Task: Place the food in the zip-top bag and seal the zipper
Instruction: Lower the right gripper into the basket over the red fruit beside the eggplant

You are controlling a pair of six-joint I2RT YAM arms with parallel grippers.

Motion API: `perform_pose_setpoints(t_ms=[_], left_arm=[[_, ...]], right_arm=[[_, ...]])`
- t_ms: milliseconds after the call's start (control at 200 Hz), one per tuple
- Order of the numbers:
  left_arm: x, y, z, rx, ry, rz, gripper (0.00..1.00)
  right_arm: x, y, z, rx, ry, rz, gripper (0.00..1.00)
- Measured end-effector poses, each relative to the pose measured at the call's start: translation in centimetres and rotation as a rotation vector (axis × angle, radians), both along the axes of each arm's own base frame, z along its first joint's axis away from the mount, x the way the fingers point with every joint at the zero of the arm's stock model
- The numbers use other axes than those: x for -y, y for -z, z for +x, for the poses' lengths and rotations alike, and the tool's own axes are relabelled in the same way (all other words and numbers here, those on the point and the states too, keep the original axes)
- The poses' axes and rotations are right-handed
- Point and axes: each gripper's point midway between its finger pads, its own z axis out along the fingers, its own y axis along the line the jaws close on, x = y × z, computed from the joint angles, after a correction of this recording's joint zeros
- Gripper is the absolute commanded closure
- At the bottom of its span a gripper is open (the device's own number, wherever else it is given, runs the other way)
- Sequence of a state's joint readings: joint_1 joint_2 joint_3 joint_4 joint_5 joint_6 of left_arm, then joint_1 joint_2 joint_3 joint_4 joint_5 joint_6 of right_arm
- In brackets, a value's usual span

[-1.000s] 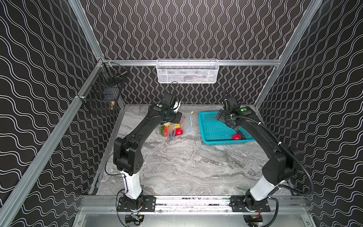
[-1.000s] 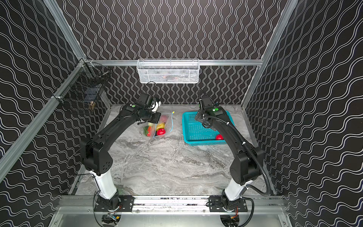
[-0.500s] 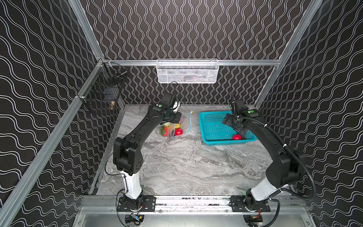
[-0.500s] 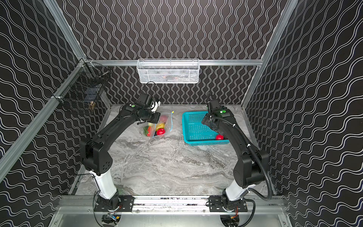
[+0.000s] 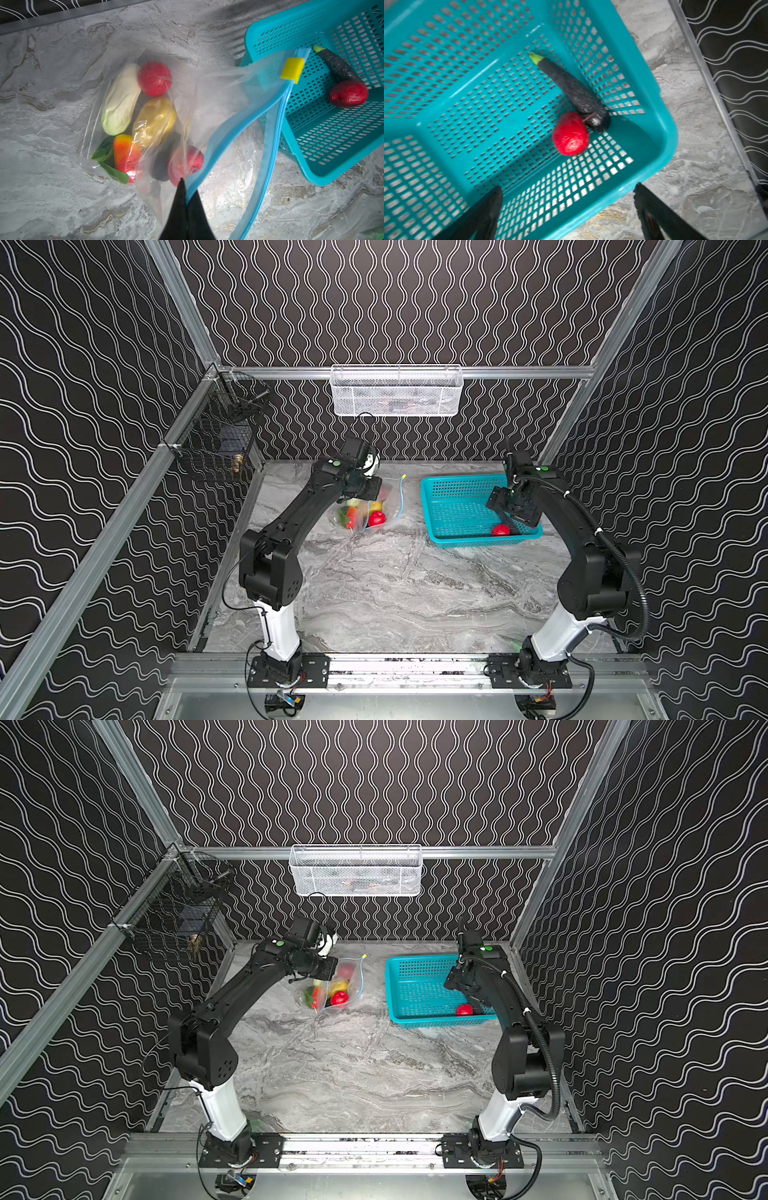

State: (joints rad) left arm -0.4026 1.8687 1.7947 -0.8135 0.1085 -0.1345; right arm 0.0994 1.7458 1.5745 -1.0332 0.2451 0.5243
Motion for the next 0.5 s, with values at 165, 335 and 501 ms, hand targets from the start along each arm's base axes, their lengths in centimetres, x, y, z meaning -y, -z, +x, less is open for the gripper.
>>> perform_pose_setpoints(t_ms=[165, 335, 501], left_arm=[[0.0, 0.1, -0.1, -0.005, 0.002, -0.002, 1.0], [0.1, 0.1, -0.1, -0.009, 0.006, -0.006, 1.0], [0.1, 0.1, -0.1, -0.008, 0.005, -0.005, 1.0]], right_arm=[[-0.3, 1.8, 0.1, -0.057, -0.045, 0.01, 0.01], [-0.7, 3.1, 0.7, -0.093, -0.076, 0.02, 0.02], [-0.6, 4.5, 1.1, -0.133, -0.095, 0.008, 0.04]])
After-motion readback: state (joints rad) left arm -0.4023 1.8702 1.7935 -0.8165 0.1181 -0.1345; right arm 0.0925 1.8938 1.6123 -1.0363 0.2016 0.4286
